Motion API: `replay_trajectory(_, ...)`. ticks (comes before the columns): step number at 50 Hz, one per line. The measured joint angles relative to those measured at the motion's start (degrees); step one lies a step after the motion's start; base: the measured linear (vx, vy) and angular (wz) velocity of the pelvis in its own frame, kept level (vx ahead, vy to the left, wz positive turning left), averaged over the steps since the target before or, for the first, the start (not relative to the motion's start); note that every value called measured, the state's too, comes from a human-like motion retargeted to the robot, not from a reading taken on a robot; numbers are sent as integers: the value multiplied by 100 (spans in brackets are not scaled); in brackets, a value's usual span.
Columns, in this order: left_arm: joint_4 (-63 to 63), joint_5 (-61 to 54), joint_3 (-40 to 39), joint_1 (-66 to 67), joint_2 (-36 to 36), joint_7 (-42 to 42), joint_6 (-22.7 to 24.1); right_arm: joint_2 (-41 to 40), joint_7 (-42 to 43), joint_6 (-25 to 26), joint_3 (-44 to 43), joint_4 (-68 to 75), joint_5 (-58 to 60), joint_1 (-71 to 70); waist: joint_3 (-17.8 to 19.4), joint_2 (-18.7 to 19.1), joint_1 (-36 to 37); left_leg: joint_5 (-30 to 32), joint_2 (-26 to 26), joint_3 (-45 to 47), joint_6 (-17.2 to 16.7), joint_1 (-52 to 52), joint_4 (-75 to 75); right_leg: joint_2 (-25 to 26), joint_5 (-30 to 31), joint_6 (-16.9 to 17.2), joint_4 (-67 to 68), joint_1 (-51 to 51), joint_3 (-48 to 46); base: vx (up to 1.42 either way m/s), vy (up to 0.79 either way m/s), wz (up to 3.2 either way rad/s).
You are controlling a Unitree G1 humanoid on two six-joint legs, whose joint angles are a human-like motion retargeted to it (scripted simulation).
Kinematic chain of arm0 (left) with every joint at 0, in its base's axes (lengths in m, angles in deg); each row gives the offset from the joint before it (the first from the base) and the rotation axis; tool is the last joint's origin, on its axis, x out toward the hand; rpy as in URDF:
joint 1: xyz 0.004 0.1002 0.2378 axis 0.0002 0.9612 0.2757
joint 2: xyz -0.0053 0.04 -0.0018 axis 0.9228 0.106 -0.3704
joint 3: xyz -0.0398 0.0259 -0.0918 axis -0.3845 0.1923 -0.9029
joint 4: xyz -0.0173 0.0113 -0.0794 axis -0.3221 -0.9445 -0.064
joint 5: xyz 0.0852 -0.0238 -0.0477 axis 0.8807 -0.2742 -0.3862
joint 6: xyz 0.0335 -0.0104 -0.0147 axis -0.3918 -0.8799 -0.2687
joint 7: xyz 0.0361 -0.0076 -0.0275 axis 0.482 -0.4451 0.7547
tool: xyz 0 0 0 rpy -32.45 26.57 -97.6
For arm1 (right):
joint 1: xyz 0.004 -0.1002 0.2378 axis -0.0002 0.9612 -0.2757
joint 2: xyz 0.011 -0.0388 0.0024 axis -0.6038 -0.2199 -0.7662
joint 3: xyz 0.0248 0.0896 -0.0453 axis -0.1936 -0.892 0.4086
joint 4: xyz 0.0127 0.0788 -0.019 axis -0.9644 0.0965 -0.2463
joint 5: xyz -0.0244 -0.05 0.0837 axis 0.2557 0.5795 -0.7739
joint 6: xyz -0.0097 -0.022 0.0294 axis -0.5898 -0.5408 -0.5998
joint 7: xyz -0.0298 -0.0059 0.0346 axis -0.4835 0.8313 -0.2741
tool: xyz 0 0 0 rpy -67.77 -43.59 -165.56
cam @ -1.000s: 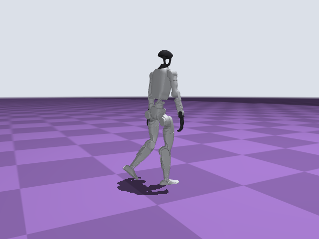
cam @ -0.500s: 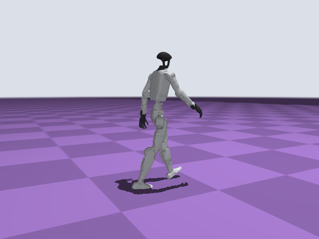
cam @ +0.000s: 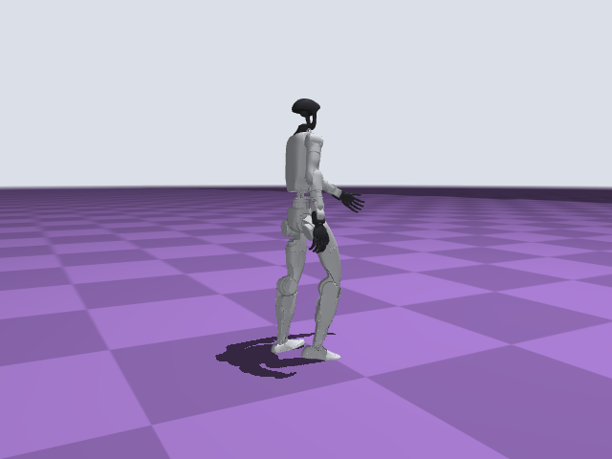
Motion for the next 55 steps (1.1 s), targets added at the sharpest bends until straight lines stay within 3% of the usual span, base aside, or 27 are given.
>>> replay_trajectory(5, 459, -69, -41, -333, 119, 127, 281, -107, 44, 96, -244, 315, 19, -105, 390, -396, -442, -374, -598, -483, 169, 633, 105, -284, 1238, 816, -2965, 404, 203, 56, -4, 82)
replay_trajectory(7, 553, 54, -71, -292, 150, 131, 353, -196, 125, 105, -456, 348, 81, -173, 568, -463, -424, -529, -587, -517, 93, 948, 108, -219, 1302, 1177, -3396, 358, 133, 58, -22, 12)
replay_trajectory(10, 555, 189, -111, -45, 158, 69, 355, -292, 226, 73, -670, 262, 179, -275, 686, -376, -247, -678, -263, -362, -153, 1248, 134, 212, 721, 1177, -3396, 79, -67, 58, -33, -24)
replay_trajectory(12, 398, 322, -121, 195, 79, 46, 317, -273, 260, 51, -720, 185, 267, -406, 694, -313, -205, -686, -235, -410, -144, 1363, 179, 235, 569, 1177, -3396, 103, -176, 61, -12, 11)
replay_trajectory(16, -340, 830, -68, 835, -150, -5, 212, -145, 267, -10, -670, 120, 347, -778, 603, -270, -163, -429, -251, -630, -127, 1501, 416, 172, 827, 1177, -3396, 372, -346, 67, -17, 23)
replay_trajectory(20, -1300, 1320, 58, 1737, -420, -35, -76, 8, 195, 39, -727, 240, 48, -1238, 478, -331, 18, 359, -360, -797, -28, 1400, 1216, 42, 918, 1177, -3396, 771, -271, 71, -18, 0)
replay_trajectory(25, -1940, 1570, 127, 3213, -720, -124, -490, 261, 233, 106, -1032, 454, -814, -1943, 181, -631, 207, 951, -746, -624, 530, -108, 3962, -524, 576, 1177, -3347, 1155, -32, 64, -6, 8)
replay_trajectory(29, -1708, 1363, 108, 4263, -769, -253, -520, 489, 449, 72, -1024, 351, -1030, -2698, 117, -839, 549, 203, -858, -118, 1218, -1334, 5294, -799, 320, 1130, -3214, 1227, 211, 53, -7, -31)
replay_trajectory(32, -1329, 1031, 158, 4901, -723, -404, -451, 620, 478, 64, -820, 74, -958, -3235, 161, -973, 998, -162, -1002, 13, 1404, -1984, 5249, -798, 163, 1053, -3157, 1255, 526, 48, -10, -90)
replay_trajectory(35, -953, 586, 177, 5368, -693, -518, -409, 758, 428, 22, -657, -351, -809, -3670, 228, -1068, 1416, -70, -1191, -96, 1300, -2430, 4402, -768, 1, 1017, -3134, 1315, 803, 47, -5, -86)
replay_trajectory(40, -560, -2, -34, 5682, -761, -562, -470, 936, 574, -133, -772, -1131, -412, -4121, 443, -855, 1943, 552, -778, 122, 1019, -2435, 1982, -388, -280, 926, -3093, 1658, 1055, 50, -1, -68)
replay_trajectory(45, -332, 87, -361, 5669, -916, -618, -415, 888, 827, -233, -1055, -1657, 104, -4120, 793, -249, 2246, 1306, -224, 549, 240, -2001, -178, 252, -634, 615, -2979, 2458, 1212, 58, 5, -47)
replay_trajectory(50, -117, 315, -566, 5522, -992, -673, -197, 682, 524, -221, -1009, -1560, 610, -3775, 864, -63, 2209, 983, -77, 1530, -376, -1988, -631, 407, -876, 450, -2822, 3038, 1281, 62, 9, -7)
replay_trajectory(55, -344, 349, -667, 5054, -957, -764, -138, 323, -178, -170, -768, -953, 1197, -3119, 589, -97, 2178, 985, 21, 1824, -375, -1645, -631, 518, -770, 287, -2314, 3200, 1498, 69, 13, -25)
